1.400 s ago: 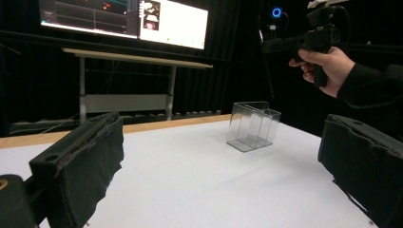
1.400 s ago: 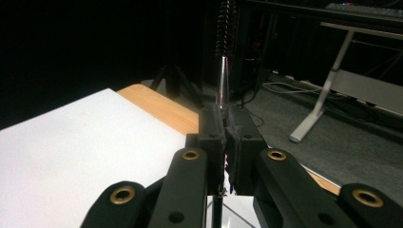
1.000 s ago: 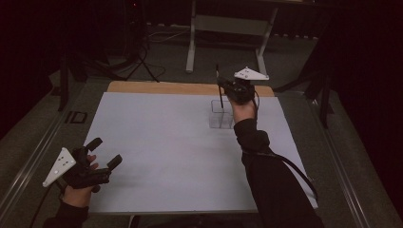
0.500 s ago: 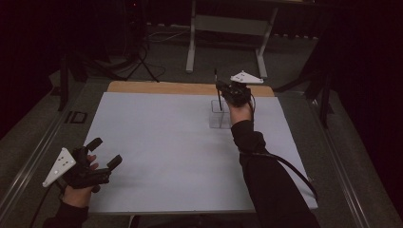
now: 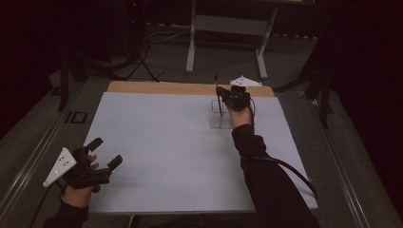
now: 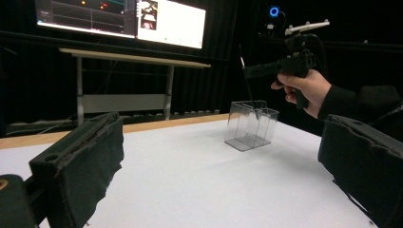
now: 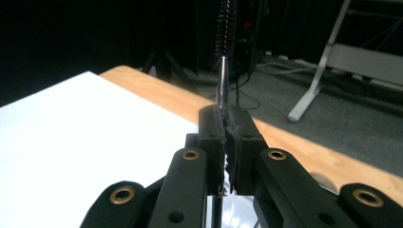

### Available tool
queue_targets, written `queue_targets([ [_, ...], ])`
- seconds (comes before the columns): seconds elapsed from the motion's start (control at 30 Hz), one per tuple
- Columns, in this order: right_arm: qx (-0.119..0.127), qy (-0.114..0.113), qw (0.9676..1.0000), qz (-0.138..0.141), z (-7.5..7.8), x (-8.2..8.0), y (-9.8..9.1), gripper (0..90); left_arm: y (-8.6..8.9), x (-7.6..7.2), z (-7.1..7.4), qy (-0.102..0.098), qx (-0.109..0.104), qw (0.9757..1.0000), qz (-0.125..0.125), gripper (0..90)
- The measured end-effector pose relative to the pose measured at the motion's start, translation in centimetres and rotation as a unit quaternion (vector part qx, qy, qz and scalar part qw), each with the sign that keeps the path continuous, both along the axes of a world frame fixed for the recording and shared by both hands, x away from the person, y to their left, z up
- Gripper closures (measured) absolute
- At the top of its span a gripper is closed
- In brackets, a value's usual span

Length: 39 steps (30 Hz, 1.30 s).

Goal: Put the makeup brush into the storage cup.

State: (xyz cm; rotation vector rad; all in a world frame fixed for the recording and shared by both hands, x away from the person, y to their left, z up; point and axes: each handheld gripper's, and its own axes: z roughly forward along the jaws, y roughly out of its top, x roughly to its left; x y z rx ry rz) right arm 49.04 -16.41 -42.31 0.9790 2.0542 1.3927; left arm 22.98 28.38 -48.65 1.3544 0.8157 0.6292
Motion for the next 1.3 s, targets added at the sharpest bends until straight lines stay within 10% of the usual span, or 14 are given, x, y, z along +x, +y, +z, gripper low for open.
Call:
queue_targets([
  [0.47,-0.012,0.025,0.9995,-0.013,-1.0,-0.3,-0.6,84.2,-0.1,0.0,0.0,0.001,0.001,1.0000,-0.001,1.8],
  [0.8,-0.011,0.088,0.9960,-0.012,-1.1,0.1,-0.5,31.9,-0.1,0.0,0.0,0.001,0.002,1.0000,-0.001,1.8],
  [1.3,0.009,0.075,0.9971,-0.009,0.8,-1.4,-1.0,13.2,-0.5,0.3,0.1,0.004,0.001,1.0000,0.001,1.8],
])
